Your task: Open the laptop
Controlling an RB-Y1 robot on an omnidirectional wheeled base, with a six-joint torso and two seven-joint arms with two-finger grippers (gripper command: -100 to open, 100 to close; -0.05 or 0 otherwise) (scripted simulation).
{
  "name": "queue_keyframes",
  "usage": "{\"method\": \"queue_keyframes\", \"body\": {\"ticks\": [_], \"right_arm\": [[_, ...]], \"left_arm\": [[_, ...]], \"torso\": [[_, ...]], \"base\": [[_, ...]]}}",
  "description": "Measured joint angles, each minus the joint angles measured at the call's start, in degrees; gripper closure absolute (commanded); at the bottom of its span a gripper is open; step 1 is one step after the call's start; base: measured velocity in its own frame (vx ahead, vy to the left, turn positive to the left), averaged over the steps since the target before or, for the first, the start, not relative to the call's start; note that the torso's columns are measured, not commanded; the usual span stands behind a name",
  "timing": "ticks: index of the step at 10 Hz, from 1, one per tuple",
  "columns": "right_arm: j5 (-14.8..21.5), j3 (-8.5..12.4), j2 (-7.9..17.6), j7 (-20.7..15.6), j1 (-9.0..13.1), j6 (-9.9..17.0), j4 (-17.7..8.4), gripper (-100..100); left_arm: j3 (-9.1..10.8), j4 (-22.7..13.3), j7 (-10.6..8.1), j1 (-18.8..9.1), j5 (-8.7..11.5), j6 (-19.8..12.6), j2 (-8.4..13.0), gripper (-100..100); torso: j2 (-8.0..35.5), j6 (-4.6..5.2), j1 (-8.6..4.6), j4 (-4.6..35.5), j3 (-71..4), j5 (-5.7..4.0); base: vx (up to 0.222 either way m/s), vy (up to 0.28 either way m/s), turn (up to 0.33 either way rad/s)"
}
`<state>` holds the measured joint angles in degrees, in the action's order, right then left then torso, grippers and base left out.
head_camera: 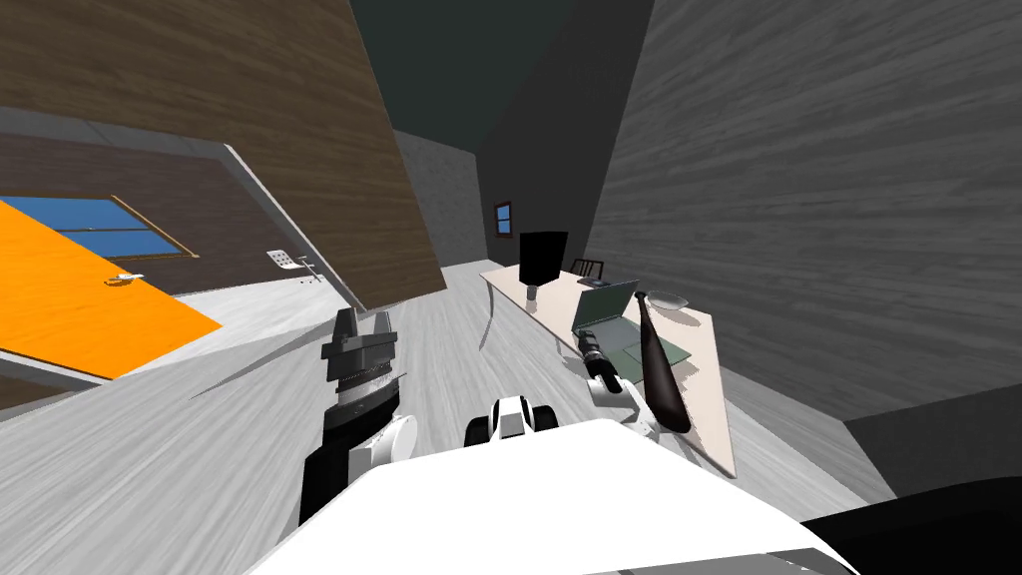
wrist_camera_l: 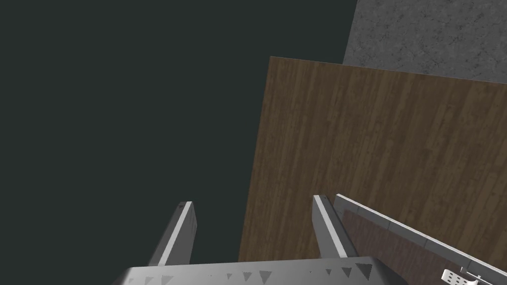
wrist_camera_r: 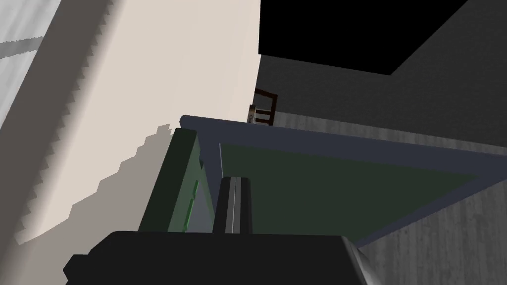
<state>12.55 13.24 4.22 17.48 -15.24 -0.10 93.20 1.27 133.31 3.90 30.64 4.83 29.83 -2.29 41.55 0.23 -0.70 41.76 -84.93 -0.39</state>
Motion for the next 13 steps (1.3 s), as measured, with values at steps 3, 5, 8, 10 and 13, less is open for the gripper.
{"method": "queue_keyframes", "body": {"ticks": [3,5,8,10,13], "right_arm": [[3.83,2.62,-0.28,-3.85,0.7,0.58,-1.12,100],[7.25,5.2,-0.53,-7.05,-0.22,3.62,0.17,100],[12.14,9.7,-0.8,-11.64,-0.44,7.87,-0.63,100],[15.59,11.64,-1.47,-15.01,-0.45,8.9,-0.87,100],[18.84,15.68,-1.34,-18.32,-0.04,6.48,-4.06,100]], "left_arm": [[0.01,0.0,0.0,0.01,0.0,0.0,0.0,0],[0.0,-0.01,0.0,-0.03,0.0,-0.01,0.01,0],[0.01,0.0,0.0,-0.01,0.0,0.0,0.01,0],[0.01,0.0,0.0,0.02,0.0,0.0,0.01,0],[0.01,0.0,0.0,0.01,0.0,0.0,0.01,0]], "torso": [[0.12,0.23,-0.64,0.02,0.12,-0.12],[0.91,0.56,-0.54,-0.47,0.61,-0.77],[-0.1,0.01,-0.72,-0.46,0.14,-0.94],[0.08,0.75,-1.14,-0.42,0.13,-0.72],[0.45,0.89,-1.84,-0.24,0.47,-0.84]], "base": [[-0.044,0.001,0.121],[-0.119,-0.007,0.529],[-0.024,0.008,0.369],[0.022,0.027,0.004],[0.003,0.037,-0.061]]}}
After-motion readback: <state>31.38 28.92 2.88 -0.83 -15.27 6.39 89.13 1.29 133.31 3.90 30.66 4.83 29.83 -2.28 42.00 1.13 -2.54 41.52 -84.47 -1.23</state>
